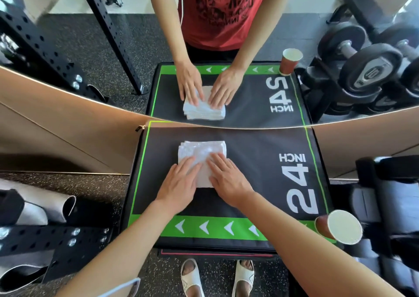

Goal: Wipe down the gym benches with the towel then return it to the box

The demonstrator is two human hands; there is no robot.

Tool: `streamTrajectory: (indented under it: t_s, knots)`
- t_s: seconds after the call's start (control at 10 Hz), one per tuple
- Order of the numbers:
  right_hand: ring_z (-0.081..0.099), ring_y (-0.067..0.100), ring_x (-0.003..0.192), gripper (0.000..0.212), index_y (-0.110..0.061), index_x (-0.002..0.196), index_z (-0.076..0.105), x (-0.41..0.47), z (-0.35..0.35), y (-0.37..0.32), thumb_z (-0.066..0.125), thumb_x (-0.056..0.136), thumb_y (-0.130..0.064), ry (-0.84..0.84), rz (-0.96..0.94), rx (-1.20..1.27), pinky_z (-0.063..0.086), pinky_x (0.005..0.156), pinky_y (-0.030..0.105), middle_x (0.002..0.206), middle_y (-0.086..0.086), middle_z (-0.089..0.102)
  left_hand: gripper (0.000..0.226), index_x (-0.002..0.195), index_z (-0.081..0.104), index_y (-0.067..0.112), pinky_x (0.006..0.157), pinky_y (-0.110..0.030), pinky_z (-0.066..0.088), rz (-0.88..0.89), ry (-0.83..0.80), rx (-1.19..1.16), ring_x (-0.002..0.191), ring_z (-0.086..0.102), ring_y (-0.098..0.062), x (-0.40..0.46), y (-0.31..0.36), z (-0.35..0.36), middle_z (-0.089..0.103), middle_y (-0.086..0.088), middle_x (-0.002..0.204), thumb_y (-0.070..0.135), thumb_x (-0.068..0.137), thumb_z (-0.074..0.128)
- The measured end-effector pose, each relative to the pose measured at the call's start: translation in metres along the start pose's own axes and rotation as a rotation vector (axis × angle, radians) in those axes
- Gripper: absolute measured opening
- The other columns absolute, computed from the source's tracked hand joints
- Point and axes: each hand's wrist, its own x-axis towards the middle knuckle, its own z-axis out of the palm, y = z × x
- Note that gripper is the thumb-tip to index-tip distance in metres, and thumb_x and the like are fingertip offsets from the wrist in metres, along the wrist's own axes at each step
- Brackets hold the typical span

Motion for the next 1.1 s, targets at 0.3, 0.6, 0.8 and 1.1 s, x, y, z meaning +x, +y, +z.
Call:
streamTrajectory:
  t_s: [0.3,0.6,0.8,1.1]
  knots:
    - [0.009,0.029,0.161,0.06,-0.009,0.164,0.022,0.089,-0.001,-0.059,0.038,0.111,-0.03,-0.035,-0.03,-0.05,0.015,0.128,0.04,0.173,0.011,0.014,0.054,0.151,0.052,0.013,0.119,-0.048,0.037,-0.059,-0.016,-0.058,0.15,0.039,-0.029,0.01,-0.097,-0.03,0.045,-0.01,0.159,0.012,0.097,0.056]
    - [0.006,0.026,0.161,0.058,-0.009,0.164,0.023,0.112,0.003,-0.085,0.036,0.111,-0.03,-0.049,0.021,-0.086,0.018,0.127,0.04,0.173,0.009,0.013,0.055,0.152,0.051,0.012,0.119,-0.047,0.036,-0.069,-0.035,-0.111,0.152,0.035,-0.028,0.014,-0.127,-0.04,0.041,-0.009,0.161,0.008,0.097,0.056]
    - [0.014,0.026,0.158,0.056,-0.013,0.161,0.029,0.103,0.001,-0.084,0.04,0.109,-0.033,-0.04,0.012,-0.093,0.024,0.123,0.046,0.17,0.007,0.02,0.05,0.148,0.054,0.013,0.117,-0.053,0.035,-0.192,-0.022,-0.106,0.154,0.03,-0.026,0.006,-0.112,-0.045,0.04,-0.008,0.163,0.012,0.099,0.057]
    - [0.014,0.031,0.158,0.058,-0.017,0.158,0.032,0.07,0.003,-0.096,0.041,0.107,-0.043,-0.064,-0.129,-0.06,0.019,0.126,0.052,0.171,0.007,0.019,0.048,0.146,0.055,0.016,0.114,-0.053,0.038,-0.445,0.104,-0.002,0.149,0.036,-0.03,-0.055,-0.074,-0.054,0.045,-0.008,0.159,0.025,0.099,0.06]
